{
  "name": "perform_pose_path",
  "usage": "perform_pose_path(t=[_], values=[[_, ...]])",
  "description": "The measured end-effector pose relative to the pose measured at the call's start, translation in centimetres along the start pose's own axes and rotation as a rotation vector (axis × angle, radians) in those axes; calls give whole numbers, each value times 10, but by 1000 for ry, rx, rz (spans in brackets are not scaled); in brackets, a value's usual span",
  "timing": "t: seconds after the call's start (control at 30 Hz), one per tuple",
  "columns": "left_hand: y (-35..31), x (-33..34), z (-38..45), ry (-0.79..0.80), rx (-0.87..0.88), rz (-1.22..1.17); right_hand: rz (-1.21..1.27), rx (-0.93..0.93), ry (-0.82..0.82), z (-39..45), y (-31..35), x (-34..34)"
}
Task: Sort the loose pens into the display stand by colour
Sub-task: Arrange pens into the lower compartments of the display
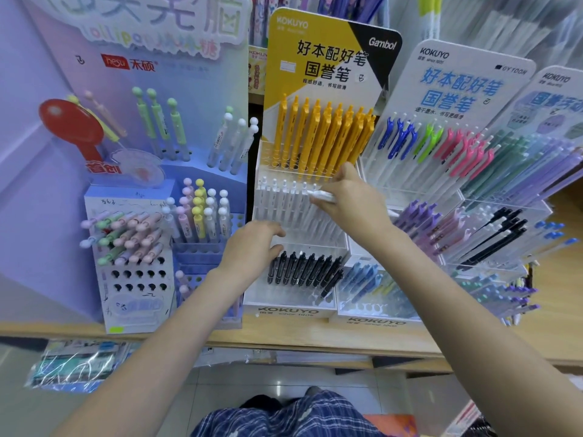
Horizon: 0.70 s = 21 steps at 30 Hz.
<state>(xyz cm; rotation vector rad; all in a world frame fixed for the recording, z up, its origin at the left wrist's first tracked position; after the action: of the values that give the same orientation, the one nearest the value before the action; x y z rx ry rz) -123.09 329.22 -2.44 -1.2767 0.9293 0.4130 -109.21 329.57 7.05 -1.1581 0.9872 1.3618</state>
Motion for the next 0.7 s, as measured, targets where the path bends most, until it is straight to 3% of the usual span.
perform_pose_path(t=[0.1, 0.17, 0.33, 0.5, 0.7], values=[[1, -1, 2, 11, -4, -6, -115, 4, 33, 6, 2, 10], [1, -2, 3, 27, 0, -28, -48, 44, 12, 4, 2, 6], [7, -8, -1, -17, 19, -84, 753, 201, -132, 1, -17, -33], [5, -10, -3, -55, 32, -133, 587, 120, -6, 2, -4, -31], [-27, -9, 1, -30, 5, -709, 794, 252, -83, -5, 4, -5]])
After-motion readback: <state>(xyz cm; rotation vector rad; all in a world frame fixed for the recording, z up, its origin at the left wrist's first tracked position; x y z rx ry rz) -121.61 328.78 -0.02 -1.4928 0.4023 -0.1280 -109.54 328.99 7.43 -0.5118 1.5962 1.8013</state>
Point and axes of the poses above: each hand's wrist, its own z-axis towards the middle knuckle, its own x-axis out of the palm, y = z × x, the point moved 7 cm from there along z, towards the middle knuckle, and after that the axes turned 11 degrees about -z, right-handed, at the moved point
